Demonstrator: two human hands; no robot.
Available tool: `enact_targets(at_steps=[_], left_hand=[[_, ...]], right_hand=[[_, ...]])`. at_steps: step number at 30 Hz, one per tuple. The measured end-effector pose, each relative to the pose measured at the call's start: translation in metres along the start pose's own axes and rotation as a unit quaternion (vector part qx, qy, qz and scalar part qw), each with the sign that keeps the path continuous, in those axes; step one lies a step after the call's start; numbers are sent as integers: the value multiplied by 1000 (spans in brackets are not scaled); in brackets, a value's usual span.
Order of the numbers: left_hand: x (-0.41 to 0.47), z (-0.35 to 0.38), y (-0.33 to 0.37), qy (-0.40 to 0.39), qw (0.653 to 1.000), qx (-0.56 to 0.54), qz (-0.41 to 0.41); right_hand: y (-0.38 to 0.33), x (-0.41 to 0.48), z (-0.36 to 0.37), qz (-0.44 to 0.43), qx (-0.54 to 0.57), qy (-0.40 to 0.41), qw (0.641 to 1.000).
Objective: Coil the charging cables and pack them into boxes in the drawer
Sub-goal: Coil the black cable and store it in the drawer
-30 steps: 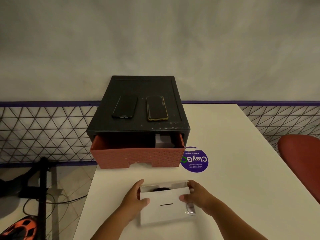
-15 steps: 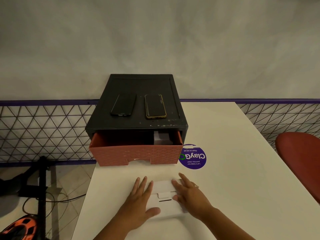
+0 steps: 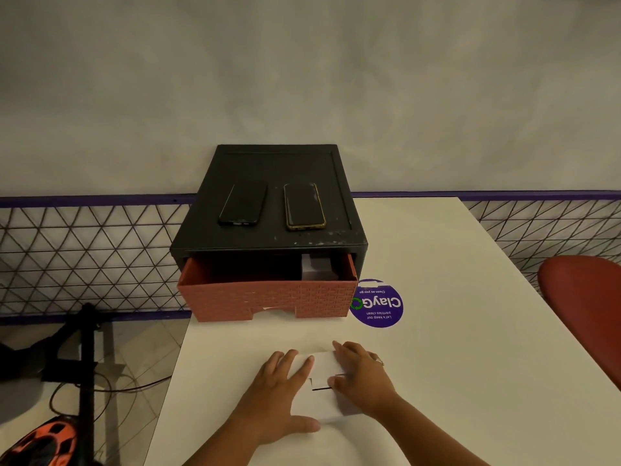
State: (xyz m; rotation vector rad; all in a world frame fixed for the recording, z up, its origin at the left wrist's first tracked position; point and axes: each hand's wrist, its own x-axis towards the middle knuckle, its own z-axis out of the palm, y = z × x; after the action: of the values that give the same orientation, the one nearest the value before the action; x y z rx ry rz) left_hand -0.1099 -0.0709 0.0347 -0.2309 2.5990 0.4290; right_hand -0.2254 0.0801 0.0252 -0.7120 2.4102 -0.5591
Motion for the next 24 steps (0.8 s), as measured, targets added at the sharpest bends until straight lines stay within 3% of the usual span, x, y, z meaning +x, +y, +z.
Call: enact_targets(at_steps=[6,17,21,24], left_hand=[[1,1,-1,19,998,53,26],[-4,6,1,55,997,38,50],[-8,6,-2,123,989,61,63],[-10,3,0,105,994,30,17]], right_hand=[[0,3,-9,6,2,-31,1000],[10,0,-9,3,41,-64,997],[13,-13,-10,-61,-32,-74,995],[18,-20,-12,-90,-129,-108,982]])
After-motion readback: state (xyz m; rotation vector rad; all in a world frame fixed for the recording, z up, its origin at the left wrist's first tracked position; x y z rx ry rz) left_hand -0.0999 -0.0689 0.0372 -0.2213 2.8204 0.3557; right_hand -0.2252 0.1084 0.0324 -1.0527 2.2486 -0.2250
